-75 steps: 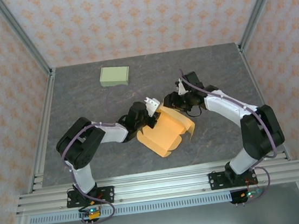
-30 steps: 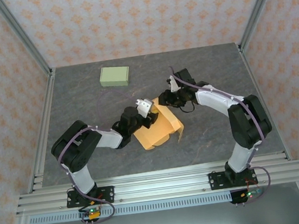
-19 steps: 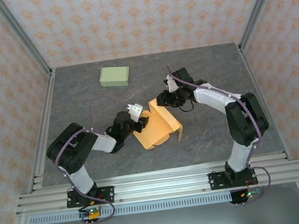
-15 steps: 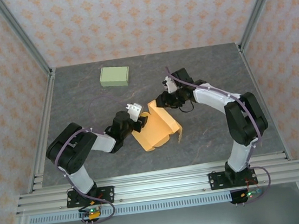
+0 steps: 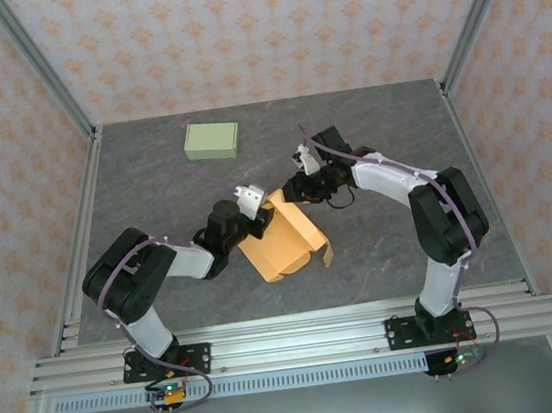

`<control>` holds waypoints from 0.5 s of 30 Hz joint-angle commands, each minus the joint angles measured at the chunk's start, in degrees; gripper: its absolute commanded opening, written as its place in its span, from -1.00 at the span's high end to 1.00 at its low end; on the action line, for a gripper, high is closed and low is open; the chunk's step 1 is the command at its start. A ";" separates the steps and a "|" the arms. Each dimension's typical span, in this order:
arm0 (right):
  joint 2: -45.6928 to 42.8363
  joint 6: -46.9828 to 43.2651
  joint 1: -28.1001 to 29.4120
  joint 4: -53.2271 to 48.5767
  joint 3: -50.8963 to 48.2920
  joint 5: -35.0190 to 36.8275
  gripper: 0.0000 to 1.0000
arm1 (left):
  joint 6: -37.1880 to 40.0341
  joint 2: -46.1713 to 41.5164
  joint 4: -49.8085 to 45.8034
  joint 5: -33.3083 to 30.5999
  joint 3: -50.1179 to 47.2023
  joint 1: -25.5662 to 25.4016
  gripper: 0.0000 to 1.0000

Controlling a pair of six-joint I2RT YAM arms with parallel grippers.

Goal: Fold the paper box

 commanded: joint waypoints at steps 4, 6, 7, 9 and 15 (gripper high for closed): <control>0.89 0.17 0.16 -1.33 0.93 1.97 0.00 | -1.55 -1.94 2.45 1.26 -1.80 -0.30 0.35; 1.83 0.79 0.24 -0.15 1.45 1.62 -0.10 | -1.71 -2.46 2.25 0.75 -2.74 -0.47 0.37; 2.36 1.03 0.26 0.25 1.84 1.49 -0.13 | -1.89 -2.88 2.30 0.53 -3.29 -0.49 0.37; 3.41 1.59 0.22 1.09 2.65 0.69 -0.20 | -2.13 -3.89 2.33 -0.37 -4.89 -0.53 0.36; 3.08 1.17 0.52 0.47 3.87 2.29 -0.41 | -2.85 -6.59 2.34 -3.72 -7.41 -0.49 0.17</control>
